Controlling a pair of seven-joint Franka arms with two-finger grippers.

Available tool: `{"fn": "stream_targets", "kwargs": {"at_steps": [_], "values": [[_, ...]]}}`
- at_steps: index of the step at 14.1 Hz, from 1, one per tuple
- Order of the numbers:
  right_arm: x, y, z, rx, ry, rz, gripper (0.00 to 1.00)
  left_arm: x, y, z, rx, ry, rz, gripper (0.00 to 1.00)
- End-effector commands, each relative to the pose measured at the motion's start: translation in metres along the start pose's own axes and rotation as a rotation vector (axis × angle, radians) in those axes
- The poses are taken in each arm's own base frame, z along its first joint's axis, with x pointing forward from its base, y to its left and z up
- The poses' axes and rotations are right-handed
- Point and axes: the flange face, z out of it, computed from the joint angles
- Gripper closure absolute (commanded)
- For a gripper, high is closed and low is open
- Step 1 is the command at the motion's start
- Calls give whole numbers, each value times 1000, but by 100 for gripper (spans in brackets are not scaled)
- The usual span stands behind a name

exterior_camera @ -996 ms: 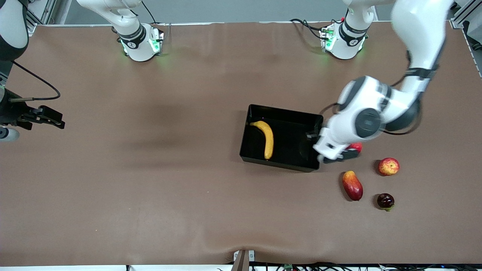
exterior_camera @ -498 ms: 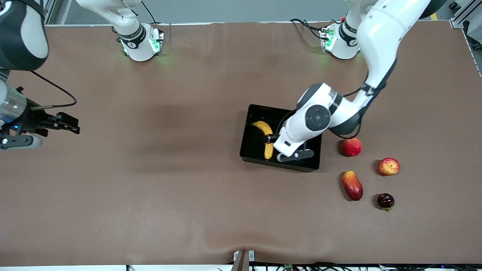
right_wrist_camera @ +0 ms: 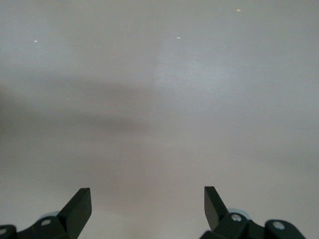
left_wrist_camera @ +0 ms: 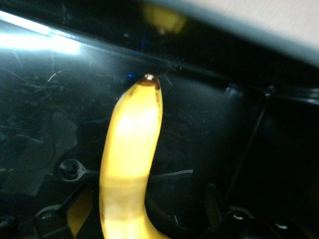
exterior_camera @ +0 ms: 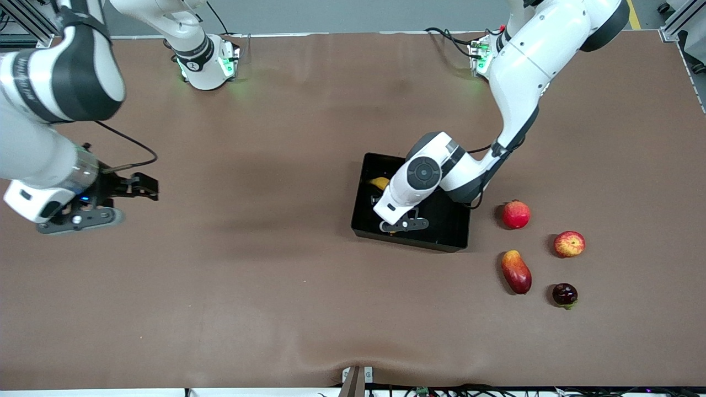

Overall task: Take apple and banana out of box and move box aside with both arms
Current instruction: 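Grasp the yellow banana with the left gripper while the right gripper approaches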

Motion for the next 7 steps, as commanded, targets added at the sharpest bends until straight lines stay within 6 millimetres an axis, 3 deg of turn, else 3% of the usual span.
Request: {"fn": "stream_targets", "kwargs": {"at_steps": [1, 5, 6, 7], "values": [[4, -26, -5, -6, 6, -32, 0, -10, 1, 12, 38, 28, 21, 3], [6, -106, 10, -69, -21, -171, 0, -14, -1, 28, 61, 21, 45, 28], [7, -120, 17, -70, -33, -183, 0, -15, -1, 28, 62, 20, 48, 44], [10, -131, 27, -68, -42, -171, 0, -18, 2, 28, 64, 21, 59, 76]]}}
